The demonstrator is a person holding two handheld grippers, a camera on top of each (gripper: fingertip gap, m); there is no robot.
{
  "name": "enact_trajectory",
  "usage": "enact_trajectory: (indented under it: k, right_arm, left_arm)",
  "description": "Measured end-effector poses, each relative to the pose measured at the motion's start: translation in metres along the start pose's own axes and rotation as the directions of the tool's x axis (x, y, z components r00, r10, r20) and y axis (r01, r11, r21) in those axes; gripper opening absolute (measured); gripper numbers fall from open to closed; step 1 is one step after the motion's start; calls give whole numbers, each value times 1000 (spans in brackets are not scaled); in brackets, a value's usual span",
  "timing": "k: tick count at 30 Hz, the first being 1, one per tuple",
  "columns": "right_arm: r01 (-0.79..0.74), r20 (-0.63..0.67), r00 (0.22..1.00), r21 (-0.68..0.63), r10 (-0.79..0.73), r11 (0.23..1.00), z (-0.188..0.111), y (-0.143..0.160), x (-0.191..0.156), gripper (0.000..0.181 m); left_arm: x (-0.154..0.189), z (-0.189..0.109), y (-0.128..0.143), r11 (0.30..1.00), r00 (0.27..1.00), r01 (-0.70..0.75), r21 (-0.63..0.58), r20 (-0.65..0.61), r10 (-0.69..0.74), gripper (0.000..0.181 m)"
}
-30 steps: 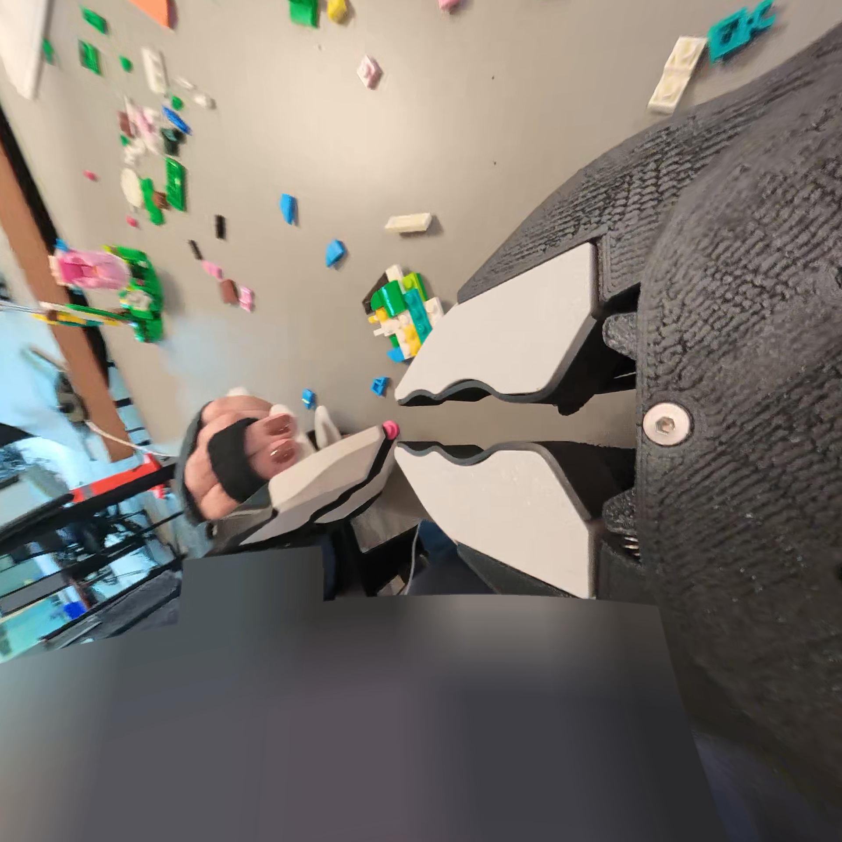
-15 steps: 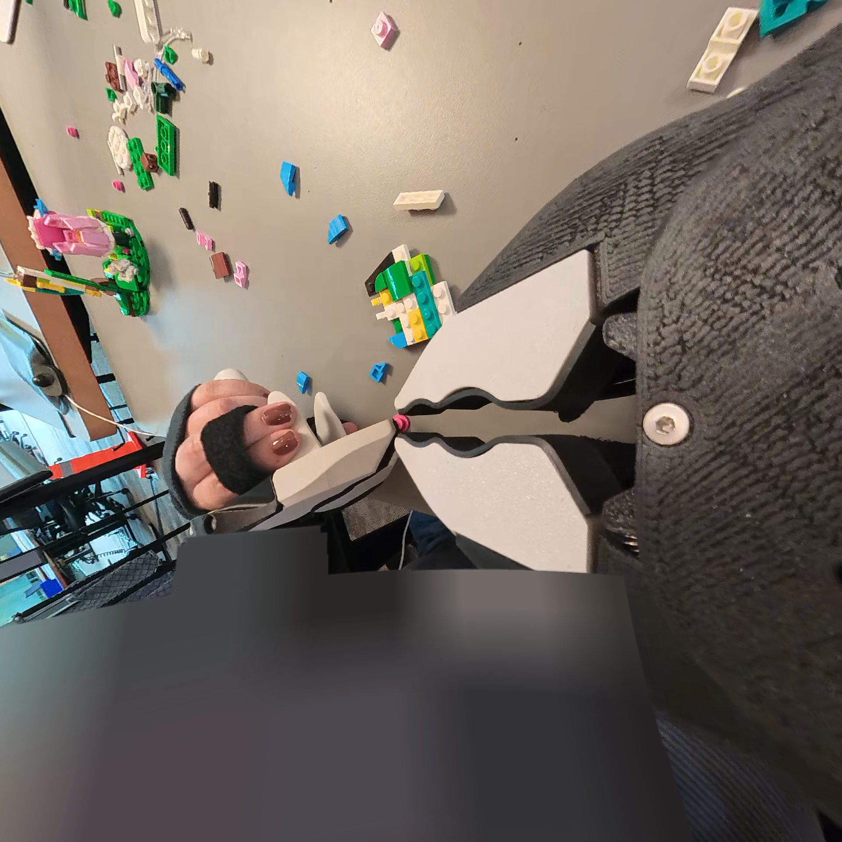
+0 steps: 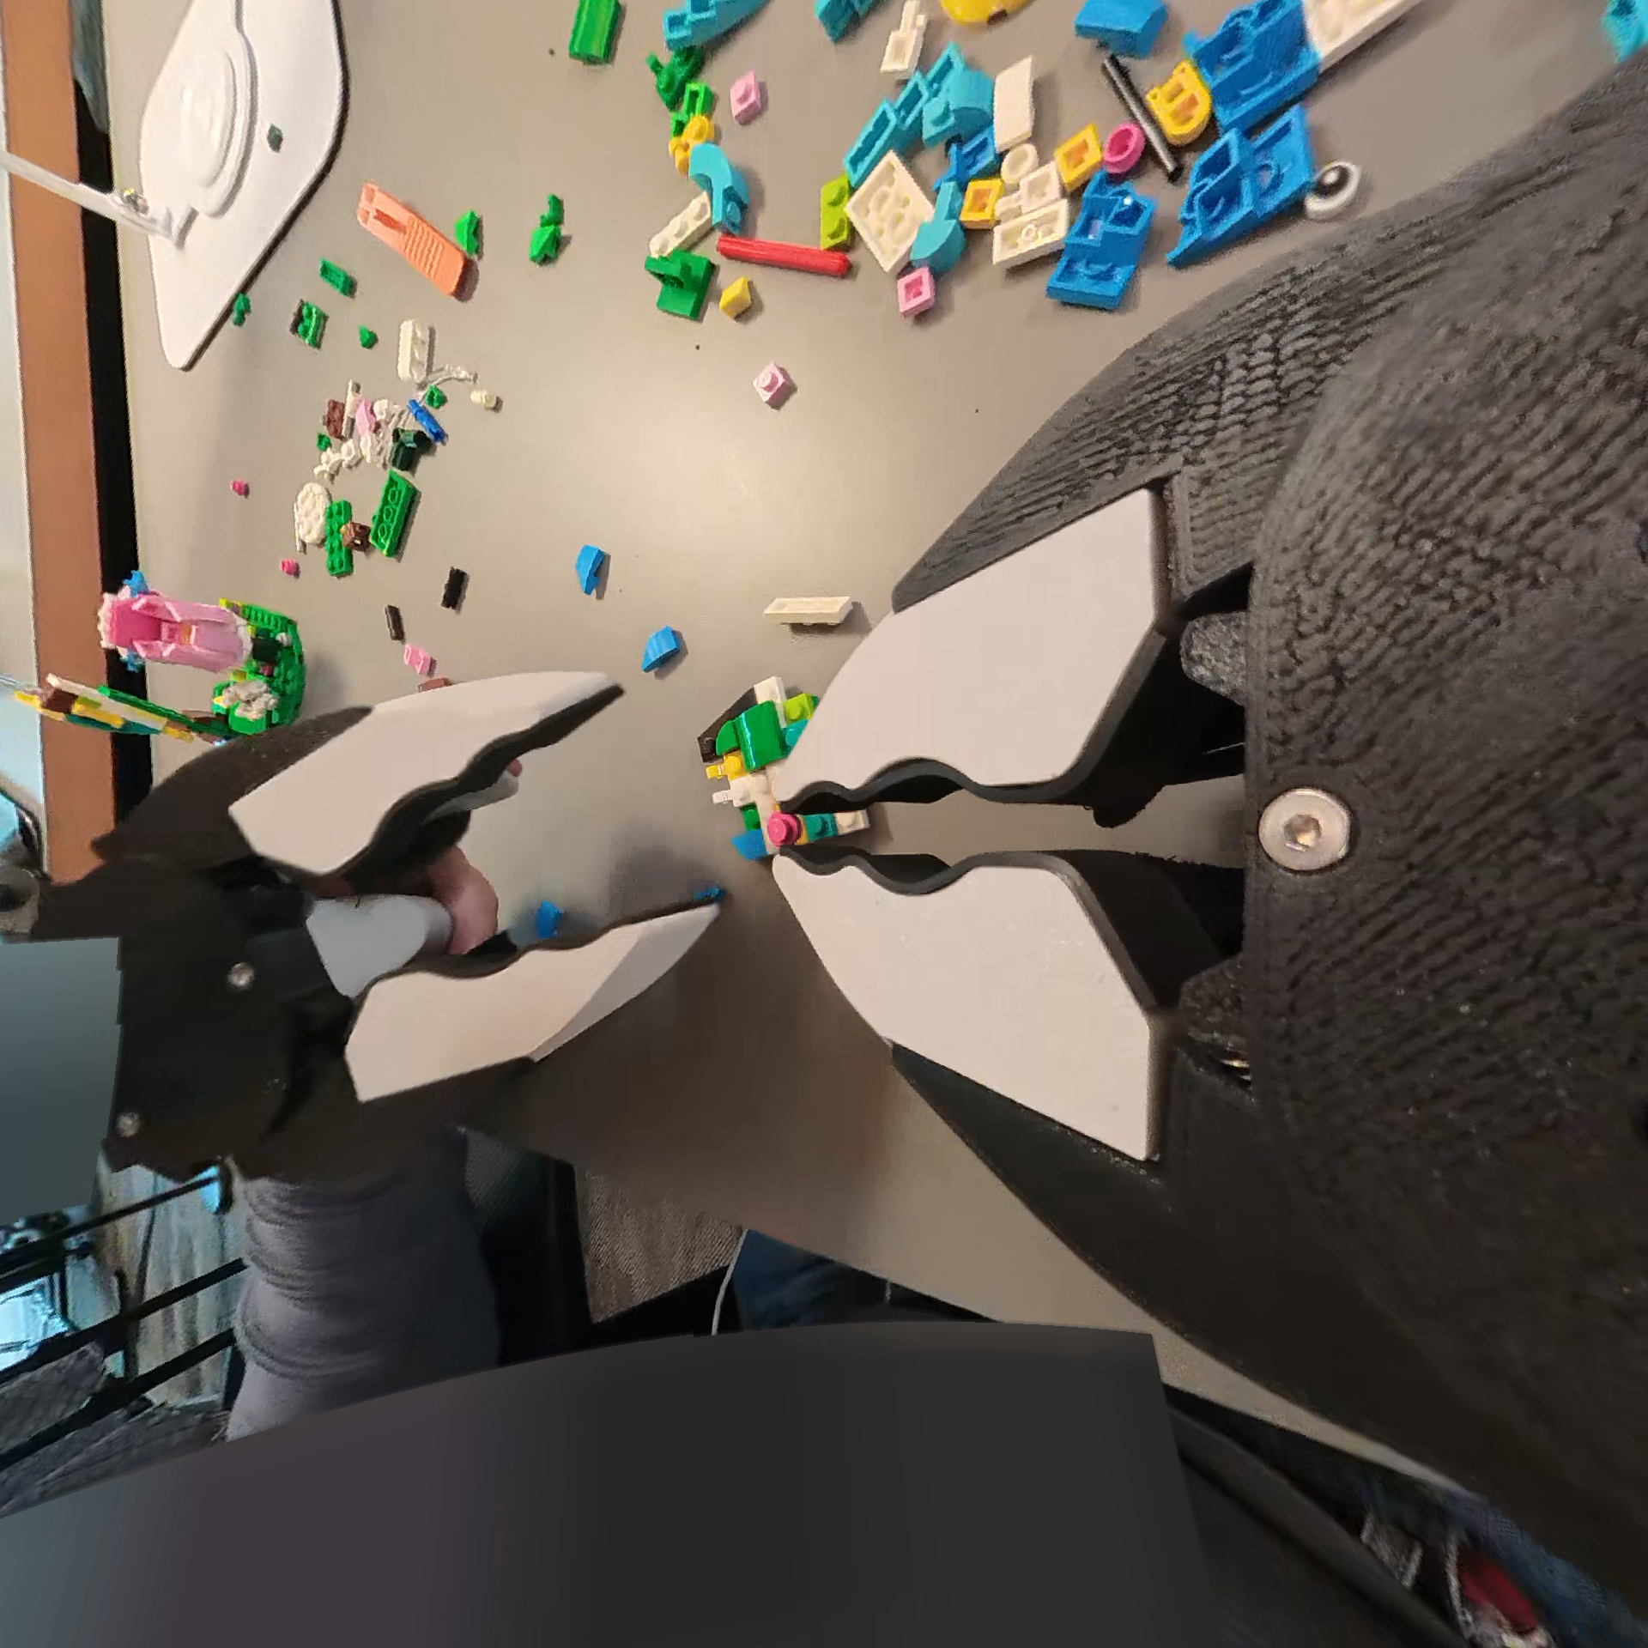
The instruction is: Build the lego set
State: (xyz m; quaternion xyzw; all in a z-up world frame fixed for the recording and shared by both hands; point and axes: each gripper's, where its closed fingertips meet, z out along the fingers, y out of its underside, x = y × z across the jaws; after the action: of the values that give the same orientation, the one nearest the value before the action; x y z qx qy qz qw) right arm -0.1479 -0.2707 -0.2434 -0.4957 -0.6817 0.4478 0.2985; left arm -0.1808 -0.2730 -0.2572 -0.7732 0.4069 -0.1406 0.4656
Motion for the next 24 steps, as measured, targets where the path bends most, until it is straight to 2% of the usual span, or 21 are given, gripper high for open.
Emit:
enact_trajectory:
  k: [1, 8, 17, 24]
  right_arm:
    - [11, -2, 1000, -7, -11, 1000, 2, 1, 1, 5]
    - [107, -11, 994, -33, -107, 994, 17, -1, 5, 5]
    - [207, -14, 978, -95, -209, 974, 31, 2, 13, 5]
    - [232, 58, 973, -182, -225, 955, 43, 11, 13, 5]
  left_arm:
    - [1, 3, 5, 999, 1000, 11, -34, -8, -11, 58]
    - [5, 16, 22, 991, 999, 16, -132, -39, -22, 57]
    - [6, 24, 20, 989, 996, 47, -142, -75, -58, 50]
    - [7, 24, 20, 989, 995, 48, -143, -77, -60, 46]
